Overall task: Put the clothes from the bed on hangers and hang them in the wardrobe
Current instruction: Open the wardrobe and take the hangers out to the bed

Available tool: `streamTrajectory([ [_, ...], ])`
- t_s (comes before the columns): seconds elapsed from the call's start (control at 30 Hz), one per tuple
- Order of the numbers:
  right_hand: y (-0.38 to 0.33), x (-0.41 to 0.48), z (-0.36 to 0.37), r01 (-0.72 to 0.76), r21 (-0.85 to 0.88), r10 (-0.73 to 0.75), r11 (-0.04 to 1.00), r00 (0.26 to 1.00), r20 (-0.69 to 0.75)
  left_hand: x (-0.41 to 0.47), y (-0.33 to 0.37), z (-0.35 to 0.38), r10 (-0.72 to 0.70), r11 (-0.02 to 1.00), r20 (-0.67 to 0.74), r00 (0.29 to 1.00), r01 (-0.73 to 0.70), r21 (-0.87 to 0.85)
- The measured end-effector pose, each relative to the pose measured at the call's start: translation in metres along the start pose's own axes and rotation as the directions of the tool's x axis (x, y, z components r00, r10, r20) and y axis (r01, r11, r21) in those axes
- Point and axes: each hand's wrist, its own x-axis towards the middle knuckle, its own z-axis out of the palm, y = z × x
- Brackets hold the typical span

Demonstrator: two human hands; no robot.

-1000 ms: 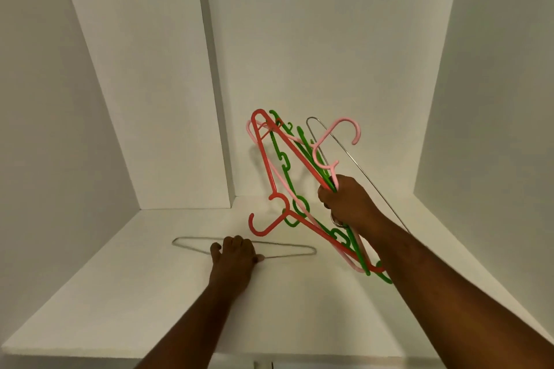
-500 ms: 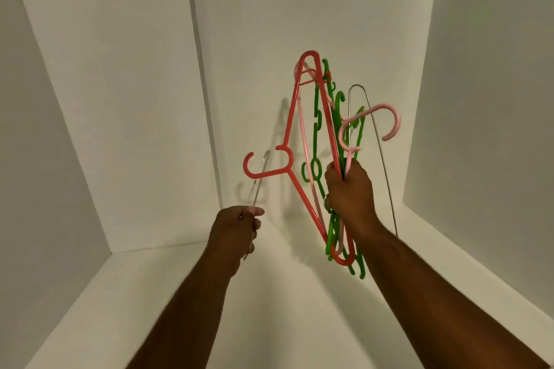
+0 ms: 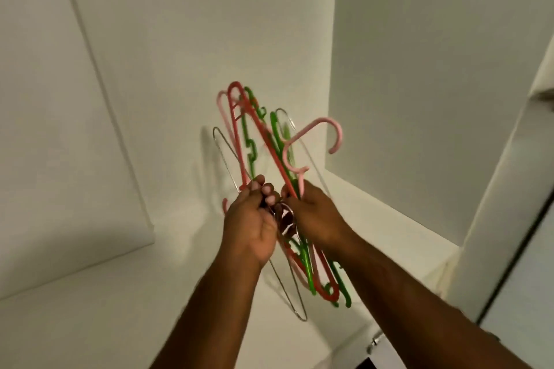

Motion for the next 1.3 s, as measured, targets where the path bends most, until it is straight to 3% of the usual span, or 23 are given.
streamTrajectory([
  [0.17,0.012,-0.034,-0.043,-0.121,0.090,0.111,0.989,0.988,0.108,-0.008,-0.057,0.008,-0.004,1.000,-0.016,1.000,0.003,-0.015],
  [0.33,0.026,-0.077,-0.087,-0.177,-0.004,0.176,0.984,0.983,0.055,-0.036,-0.113,0.034,-0.081,0.981,-0.013,0.997,0.082,0.177],
  [0.5,0.027,-0.131,-0.133,-0.181,-0.003,0.181,0.983,0.982,0.056,-0.087,-0.159,0.065,-0.166,0.981,0.050,0.985,0.160,0.112],
  [0.67,0.032,-0.189,-0.197,-0.307,0.086,0.294,0.948,0.945,0.143,-0.139,-0.209,0.082,-0.278,0.946,0.031,0.960,0.268,0.181],
  [0.83,0.073,-0.265,-0.256,-0.465,0.193,0.434,0.864,0.882,0.183,-0.195,-0.279,0.083,-0.294,0.922,-0.004,0.956,0.285,0.263],
  [0.97,0.120,-0.328,-0.289,-0.625,0.150,0.590,0.766,0.776,0.224,-0.235,-0.343,0.064,-0.467,0.797,-0.161,0.869,0.493,0.350],
  [1.1,0.159,-0.402,-0.302,-0.749,0.198,0.714,0.632,0.662,0.226,-0.282,-0.398,0.048,-0.634,0.553,-0.328,0.700,0.708,0.440],
  [1.2,0.181,-0.456,-0.316,-0.791,0.276,0.761,0.547,0.607,0.232,-0.311,-0.436,0.043,-0.727,0.352,-0.379,0.572,0.785,0.510],
  [1.3,0.201,-0.500,-0.333,-0.805,0.345,0.796,0.483,0.567,0.211,-0.333,-0.469,0.050,-0.793,0.230,-0.363,0.489,0.793,0.565],
])
